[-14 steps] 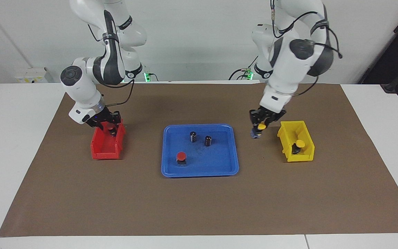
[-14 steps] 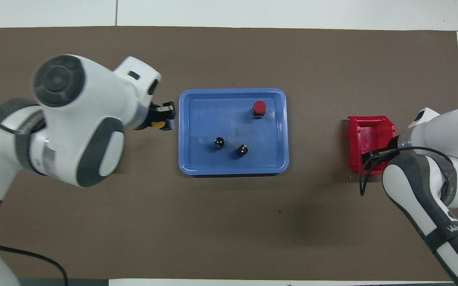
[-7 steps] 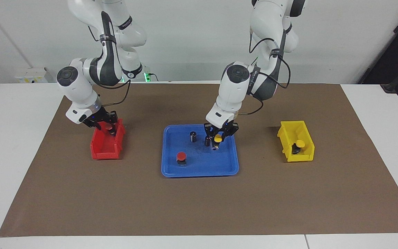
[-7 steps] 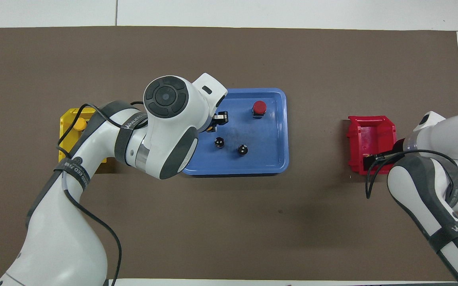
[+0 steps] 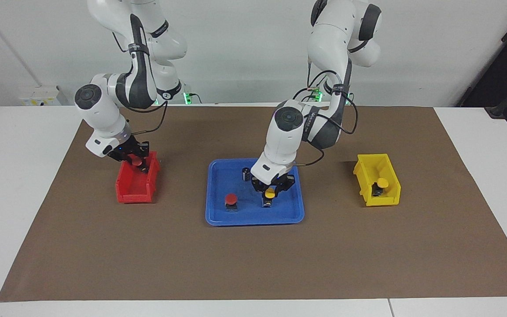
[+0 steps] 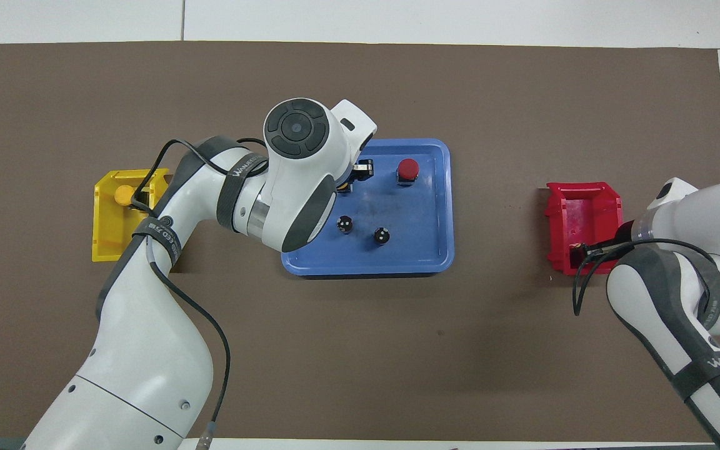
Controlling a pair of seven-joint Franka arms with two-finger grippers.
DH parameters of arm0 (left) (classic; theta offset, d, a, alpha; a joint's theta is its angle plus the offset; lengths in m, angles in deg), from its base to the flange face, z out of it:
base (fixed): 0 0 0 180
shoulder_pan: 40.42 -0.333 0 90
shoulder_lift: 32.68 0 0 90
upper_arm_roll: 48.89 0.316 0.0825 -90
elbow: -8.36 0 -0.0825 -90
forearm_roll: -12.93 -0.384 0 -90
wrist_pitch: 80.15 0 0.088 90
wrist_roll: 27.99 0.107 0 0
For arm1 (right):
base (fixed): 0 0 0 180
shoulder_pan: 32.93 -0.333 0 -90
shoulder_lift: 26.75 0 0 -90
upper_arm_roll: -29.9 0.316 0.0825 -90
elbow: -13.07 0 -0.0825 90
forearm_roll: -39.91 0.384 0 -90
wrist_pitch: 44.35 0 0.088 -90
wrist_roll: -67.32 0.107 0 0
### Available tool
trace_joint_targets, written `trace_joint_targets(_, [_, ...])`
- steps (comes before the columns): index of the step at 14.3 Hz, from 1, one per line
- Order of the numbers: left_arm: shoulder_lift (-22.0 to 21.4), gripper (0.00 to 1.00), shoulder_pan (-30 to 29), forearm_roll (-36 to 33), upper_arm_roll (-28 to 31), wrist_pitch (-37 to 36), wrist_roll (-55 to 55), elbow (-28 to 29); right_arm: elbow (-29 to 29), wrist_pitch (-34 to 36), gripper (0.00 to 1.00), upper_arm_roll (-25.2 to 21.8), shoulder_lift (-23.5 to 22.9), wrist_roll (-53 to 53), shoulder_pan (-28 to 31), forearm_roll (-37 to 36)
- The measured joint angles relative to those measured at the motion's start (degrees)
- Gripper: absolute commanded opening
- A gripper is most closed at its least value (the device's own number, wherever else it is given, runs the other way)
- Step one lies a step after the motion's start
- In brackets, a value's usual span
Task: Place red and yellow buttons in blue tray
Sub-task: 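Place the yellow button in the tray while the right gripper grasps red button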
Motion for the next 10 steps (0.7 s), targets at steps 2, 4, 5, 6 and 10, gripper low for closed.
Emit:
trace_joint_targets(2, [0.7, 0.15, 0.0, 0.0, 0.0, -0.8, 0.0, -1.2, -0.1, 0.0, 0.05, 0.2, 0.0, 0.0, -0.2, 0.0])
trace_joint_targets(4, [0.9, 0.68, 0.0, 0.0, 0.0, -0.9, 0.2, -1.5, -1.7, 1.0, 0.05, 0.2, 0.0, 0.0, -0.8, 0.0])
trace_joint_targets(5, [0.9, 0.85, 0.0, -0.1, 0.0, -0.9, 0.2, -1.7, -3.6, 3.0, 0.05, 0.3, -0.1, 0.0, -0.9, 0.0])
trace_joint_targets(6, [1.0, 0.98, 0.0, -0.1, 0.0, -0.9, 0.4, -1.8, -6.5, 6.2, 0.05, 0.3, -0.4, 0.0, -0.9, 0.0])
trace_joint_targets(10, [1.2, 1.00, 0.4, -0.1, 0.0, -1.1, 0.4, -1.9, -21.3, 18.9, 0.05, 0.4, -3.1, 1.6, -3.3, 0.0])
